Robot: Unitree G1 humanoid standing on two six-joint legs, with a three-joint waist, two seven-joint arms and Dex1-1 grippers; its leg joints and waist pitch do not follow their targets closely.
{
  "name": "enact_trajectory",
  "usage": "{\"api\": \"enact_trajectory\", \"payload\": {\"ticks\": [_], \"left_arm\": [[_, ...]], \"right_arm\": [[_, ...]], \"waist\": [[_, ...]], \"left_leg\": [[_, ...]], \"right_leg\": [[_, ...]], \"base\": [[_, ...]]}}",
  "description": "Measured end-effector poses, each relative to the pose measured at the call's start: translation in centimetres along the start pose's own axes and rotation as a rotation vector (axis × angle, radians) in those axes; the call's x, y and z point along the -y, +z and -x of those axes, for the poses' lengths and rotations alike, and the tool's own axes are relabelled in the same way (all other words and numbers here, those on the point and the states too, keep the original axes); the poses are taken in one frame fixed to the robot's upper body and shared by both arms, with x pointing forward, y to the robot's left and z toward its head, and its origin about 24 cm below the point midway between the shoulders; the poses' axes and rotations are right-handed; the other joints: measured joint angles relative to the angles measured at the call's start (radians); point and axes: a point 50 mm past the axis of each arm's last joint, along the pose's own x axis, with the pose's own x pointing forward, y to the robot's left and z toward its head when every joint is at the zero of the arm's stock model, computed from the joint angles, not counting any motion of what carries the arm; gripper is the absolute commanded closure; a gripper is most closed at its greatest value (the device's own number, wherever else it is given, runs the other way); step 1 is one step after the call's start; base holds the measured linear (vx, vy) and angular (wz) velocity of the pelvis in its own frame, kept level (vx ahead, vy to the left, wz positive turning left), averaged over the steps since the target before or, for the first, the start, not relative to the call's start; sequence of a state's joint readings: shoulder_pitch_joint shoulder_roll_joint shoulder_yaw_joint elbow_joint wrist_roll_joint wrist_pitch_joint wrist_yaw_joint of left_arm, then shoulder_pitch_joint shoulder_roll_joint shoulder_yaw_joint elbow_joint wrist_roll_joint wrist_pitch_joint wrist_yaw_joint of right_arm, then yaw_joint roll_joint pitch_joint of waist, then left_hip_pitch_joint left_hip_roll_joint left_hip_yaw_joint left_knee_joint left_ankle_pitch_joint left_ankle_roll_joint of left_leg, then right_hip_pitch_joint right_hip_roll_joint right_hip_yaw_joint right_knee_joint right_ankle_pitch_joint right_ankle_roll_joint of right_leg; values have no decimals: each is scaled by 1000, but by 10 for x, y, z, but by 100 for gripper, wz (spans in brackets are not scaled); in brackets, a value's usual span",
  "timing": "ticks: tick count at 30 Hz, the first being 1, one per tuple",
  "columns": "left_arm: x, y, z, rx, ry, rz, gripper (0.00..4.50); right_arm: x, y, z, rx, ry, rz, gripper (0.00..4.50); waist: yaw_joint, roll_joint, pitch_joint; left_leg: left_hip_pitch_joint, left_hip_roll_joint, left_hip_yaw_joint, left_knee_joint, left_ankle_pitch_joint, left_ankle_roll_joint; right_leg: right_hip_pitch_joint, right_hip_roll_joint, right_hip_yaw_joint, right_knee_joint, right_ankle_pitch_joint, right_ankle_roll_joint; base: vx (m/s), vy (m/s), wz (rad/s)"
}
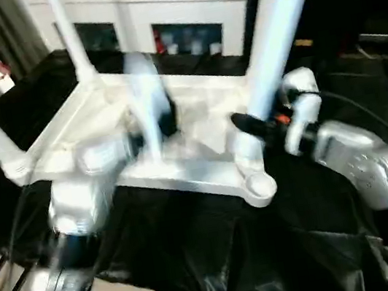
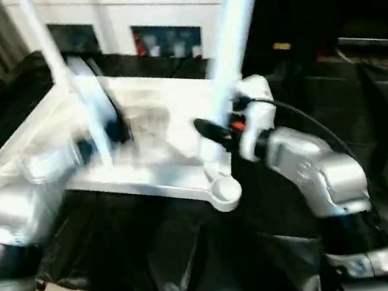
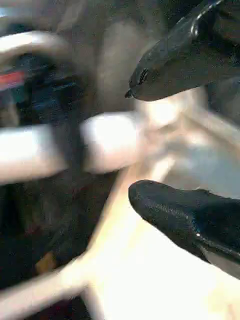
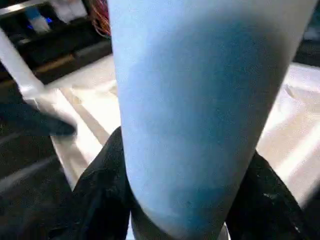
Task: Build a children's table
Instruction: Pick table leg
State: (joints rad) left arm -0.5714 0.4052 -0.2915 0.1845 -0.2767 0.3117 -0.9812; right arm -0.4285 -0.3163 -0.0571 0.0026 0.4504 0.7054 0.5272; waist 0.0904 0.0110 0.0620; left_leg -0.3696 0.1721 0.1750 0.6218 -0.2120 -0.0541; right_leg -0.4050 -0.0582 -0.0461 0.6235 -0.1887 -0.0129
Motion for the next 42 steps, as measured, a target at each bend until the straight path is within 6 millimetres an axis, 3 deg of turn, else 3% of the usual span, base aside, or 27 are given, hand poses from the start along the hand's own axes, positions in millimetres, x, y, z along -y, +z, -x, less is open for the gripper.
{"api": "enact_trajectory", "payload": {"ticks": [6, 16, 28, 42], "left_arm": [[-10, -29, -6, -184, -94, -67, 151], [-22, -46, -20, -308, -159, -109, 151], [-25, -55, -22, -306, -183, -37, 245], [-26, -58, -24, -324, -213, -35, 350]], "right_arm": [[5, -13, 8, -43, -45, 5, 259], [6, -12, 15, -46, -66, 46, 259], [4, -11, 20, -44, -68, 67, 259], [1, -14, 22, -59, -59, 80, 259]], "waist": [[-5, 15, 2], [-11, 35, -1], [-12, 48, -2], [-15, 54, -2]], "left_leg": [[2, 0, 0, 0, 1, -1], [2, 0, 0, 0, 1, -2], [2, 0, 0, 0, 1, -1], [2, 0, 0, 0, 1, -1]], "right_leg": [[1, 0, 0, 2, 0, 0], [1, 0, 0, 1, 1, -1], [1, 0, 0, 1, 1, -1], [1, 0, 0, 1, 1, -1]], "base": [[0, 0, 0], [0, 0, 0], [0, 0, 0], [0, 0, 0]]}}
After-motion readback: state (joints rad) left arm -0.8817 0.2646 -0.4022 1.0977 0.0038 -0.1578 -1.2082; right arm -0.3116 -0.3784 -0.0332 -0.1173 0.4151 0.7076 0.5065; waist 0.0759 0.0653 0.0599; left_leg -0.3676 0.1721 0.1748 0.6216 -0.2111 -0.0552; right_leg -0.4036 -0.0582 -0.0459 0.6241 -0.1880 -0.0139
